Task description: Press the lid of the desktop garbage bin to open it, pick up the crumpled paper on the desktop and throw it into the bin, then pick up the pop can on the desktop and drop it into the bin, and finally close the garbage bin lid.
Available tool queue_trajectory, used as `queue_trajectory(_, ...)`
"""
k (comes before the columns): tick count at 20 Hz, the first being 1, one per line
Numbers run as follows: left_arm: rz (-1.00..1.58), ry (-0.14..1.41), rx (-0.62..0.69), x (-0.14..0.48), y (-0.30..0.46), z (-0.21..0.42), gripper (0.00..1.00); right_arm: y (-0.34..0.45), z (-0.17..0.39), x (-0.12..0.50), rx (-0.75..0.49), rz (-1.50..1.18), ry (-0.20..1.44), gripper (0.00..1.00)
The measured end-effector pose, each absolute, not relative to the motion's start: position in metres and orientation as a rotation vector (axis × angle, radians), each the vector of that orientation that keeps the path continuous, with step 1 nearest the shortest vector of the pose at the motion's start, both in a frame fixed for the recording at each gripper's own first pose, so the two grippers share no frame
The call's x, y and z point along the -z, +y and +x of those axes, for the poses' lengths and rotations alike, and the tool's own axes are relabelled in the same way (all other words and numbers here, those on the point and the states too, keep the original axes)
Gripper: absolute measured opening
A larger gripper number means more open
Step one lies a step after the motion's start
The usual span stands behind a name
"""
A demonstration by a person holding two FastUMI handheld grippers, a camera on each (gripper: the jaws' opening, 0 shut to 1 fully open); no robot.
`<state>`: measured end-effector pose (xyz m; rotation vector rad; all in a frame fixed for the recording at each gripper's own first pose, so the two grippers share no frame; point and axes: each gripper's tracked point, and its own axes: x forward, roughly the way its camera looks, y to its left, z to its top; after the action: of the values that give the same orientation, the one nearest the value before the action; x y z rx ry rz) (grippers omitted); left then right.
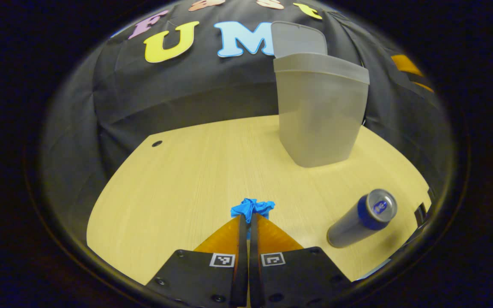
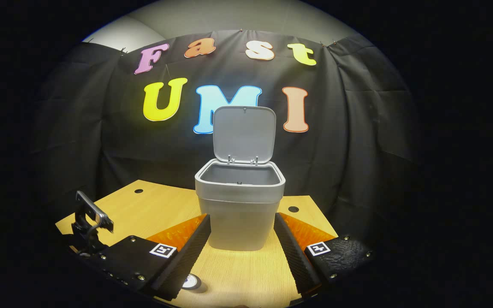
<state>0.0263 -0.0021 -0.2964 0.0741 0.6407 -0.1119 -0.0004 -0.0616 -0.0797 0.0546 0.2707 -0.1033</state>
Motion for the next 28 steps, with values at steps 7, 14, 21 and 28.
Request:
queue_trajectory(7,0.041,0.433,0.178,0.193,-0.038,0.089,0.08,-0.082,-0.009,0.084,0.135,0.074,0.255,0.95)
queue_trajectory(14,-0.003,0.267,0.248,0.113,-0.086,0.126,0.08,-0.110,-0.014,0.082,0.193,0.109,0.227,0.95)
queue_trajectory(21,0.019,0.149,0.287,0.050,-0.122,0.184,0.08,-0.133,-0.019,0.089,0.247,0.097,0.234,0.95)
queue_trajectory(28,0.097,0.120,0.352,0.048,-0.168,0.229,0.07,-0.146,-0.031,0.095,0.310,0.102,0.255,0.95)
